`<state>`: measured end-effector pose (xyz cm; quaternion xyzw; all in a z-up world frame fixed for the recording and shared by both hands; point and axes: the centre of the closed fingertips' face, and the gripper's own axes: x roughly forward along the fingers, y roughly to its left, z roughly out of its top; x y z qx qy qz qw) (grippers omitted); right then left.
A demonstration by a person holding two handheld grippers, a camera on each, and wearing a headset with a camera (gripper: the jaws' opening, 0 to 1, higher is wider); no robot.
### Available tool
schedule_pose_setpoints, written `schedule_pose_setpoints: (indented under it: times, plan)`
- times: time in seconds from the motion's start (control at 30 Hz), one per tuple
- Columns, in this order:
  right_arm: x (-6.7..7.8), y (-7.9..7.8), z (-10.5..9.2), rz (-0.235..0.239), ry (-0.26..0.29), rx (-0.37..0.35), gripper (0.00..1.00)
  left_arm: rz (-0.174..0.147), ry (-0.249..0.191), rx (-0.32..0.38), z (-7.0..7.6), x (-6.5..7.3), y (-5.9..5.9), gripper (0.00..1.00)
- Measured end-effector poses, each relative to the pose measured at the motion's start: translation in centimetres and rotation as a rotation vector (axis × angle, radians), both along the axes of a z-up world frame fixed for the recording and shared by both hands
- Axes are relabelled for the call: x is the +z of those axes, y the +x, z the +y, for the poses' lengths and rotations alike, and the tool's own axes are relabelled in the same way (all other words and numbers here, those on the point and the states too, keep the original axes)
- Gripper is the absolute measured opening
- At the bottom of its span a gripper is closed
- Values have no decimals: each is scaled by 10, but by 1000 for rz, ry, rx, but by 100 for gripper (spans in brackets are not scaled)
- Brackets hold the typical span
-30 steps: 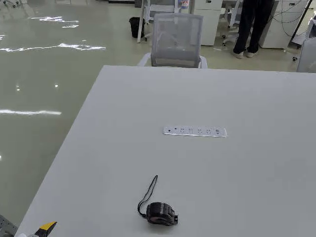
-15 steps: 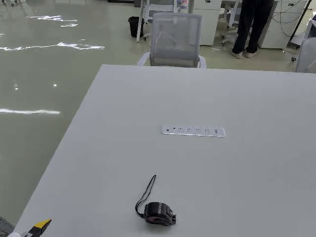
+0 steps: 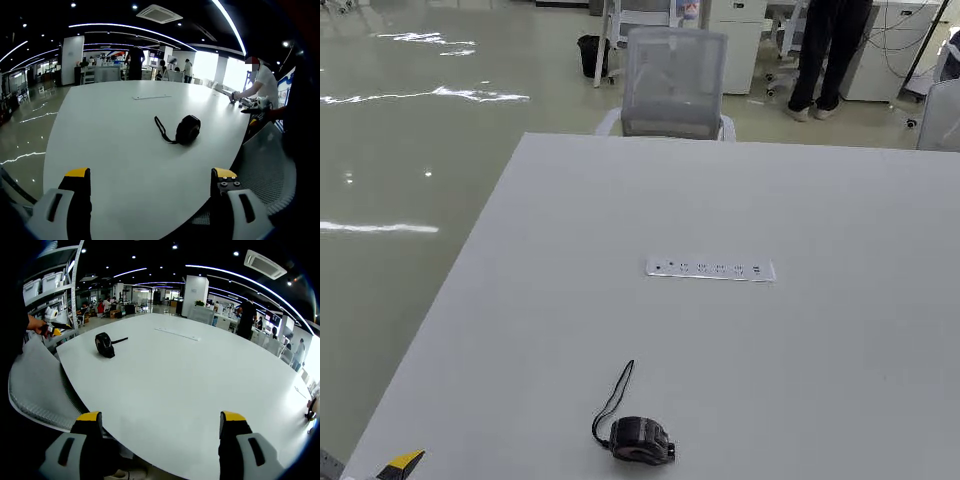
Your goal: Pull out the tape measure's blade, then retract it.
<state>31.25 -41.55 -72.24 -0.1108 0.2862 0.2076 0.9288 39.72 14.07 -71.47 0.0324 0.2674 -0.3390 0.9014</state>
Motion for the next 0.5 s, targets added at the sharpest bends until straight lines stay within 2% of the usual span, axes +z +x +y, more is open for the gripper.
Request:
schedule_pose_setpoints:
  times: [0.3,0.5]
  plan:
    - [-1,1,5,2,2,11,99,12,-17,32,-4,3,3,99]
    - [-1,6,3,4,1,18,98,5,-26,46,-10,10,5,99]
